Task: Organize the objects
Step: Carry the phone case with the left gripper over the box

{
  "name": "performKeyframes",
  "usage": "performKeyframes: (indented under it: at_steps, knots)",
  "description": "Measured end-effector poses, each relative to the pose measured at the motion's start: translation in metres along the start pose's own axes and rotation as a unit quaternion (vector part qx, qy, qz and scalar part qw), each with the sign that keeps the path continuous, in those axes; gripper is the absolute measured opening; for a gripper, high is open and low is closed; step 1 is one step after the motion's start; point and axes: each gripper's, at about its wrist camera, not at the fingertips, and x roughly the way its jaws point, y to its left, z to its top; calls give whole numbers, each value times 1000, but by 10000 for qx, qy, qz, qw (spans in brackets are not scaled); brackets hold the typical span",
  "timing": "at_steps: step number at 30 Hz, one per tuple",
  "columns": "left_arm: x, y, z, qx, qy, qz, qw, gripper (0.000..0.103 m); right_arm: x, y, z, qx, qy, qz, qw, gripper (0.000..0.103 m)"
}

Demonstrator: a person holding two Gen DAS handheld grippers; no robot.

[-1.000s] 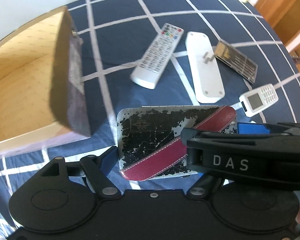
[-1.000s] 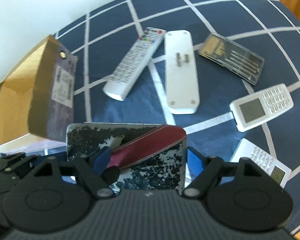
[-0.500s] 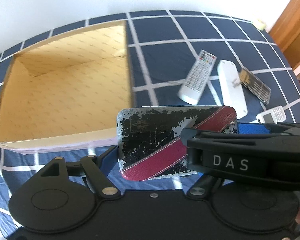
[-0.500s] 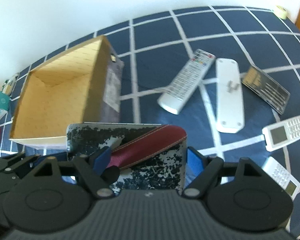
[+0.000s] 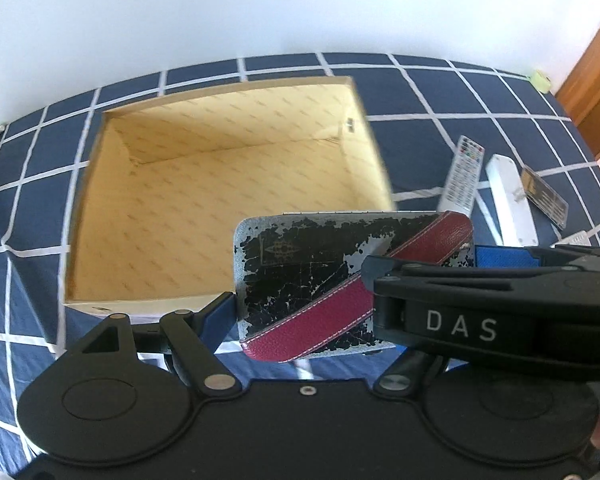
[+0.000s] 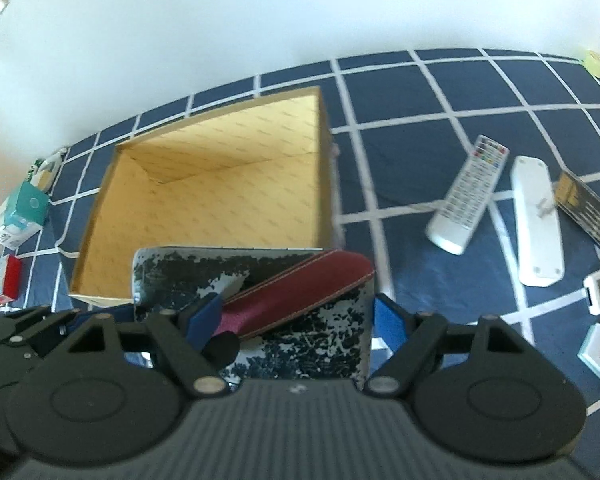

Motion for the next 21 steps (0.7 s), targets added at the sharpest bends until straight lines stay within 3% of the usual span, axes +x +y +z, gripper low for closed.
performKeyframes:
  at_steps: [12,21]
  knots:
    - [9,68,19,-438,-35,64,9990,76,30,66,26,-387,60,57,9992,81]
    - [43,102,49,-709,108,180,9973,76,75,92,66,-656,269,193,9973,81]
